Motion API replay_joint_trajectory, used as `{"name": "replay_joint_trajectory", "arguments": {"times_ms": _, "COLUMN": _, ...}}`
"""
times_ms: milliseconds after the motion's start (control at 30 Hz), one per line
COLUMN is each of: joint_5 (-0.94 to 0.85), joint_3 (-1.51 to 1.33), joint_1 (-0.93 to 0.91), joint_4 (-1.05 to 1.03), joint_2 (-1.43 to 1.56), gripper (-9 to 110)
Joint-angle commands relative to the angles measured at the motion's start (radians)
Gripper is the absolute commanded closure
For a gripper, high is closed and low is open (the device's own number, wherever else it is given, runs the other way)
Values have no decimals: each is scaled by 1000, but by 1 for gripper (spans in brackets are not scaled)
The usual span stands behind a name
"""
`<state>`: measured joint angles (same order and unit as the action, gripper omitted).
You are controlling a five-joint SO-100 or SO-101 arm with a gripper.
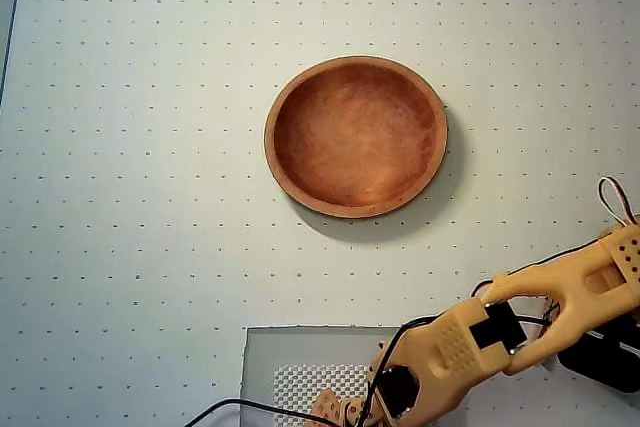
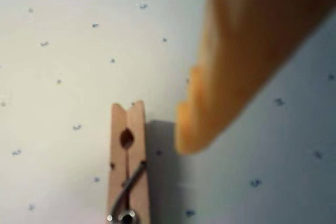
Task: Grasp a clothespin and put it in the bowl.
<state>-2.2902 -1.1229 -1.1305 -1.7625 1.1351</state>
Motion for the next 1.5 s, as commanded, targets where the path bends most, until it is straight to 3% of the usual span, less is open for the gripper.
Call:
{"name": "replay_joint_trajectory", "arguments": {"times_ms": 0, "joint_5": -12, "joint_3": 123, "joint_1": 6, "joint_4": -21, "joint_2": -20, "gripper": 72}}
{"name": "replay_joint_trajectory", "arguments": {"times_ms": 1200, "joint_5": 5, "joint_3": 202, "joint_1": 67, "joint_4": -9, "joint_2": -241, "gripper": 72}}
{"name": "replay_joint_trajectory", "arguments": {"times_ms": 1467, "joint_5": 5, "joint_3": 190, "joint_1": 54, "joint_4": 83, "joint_2": -244, "gripper": 72}}
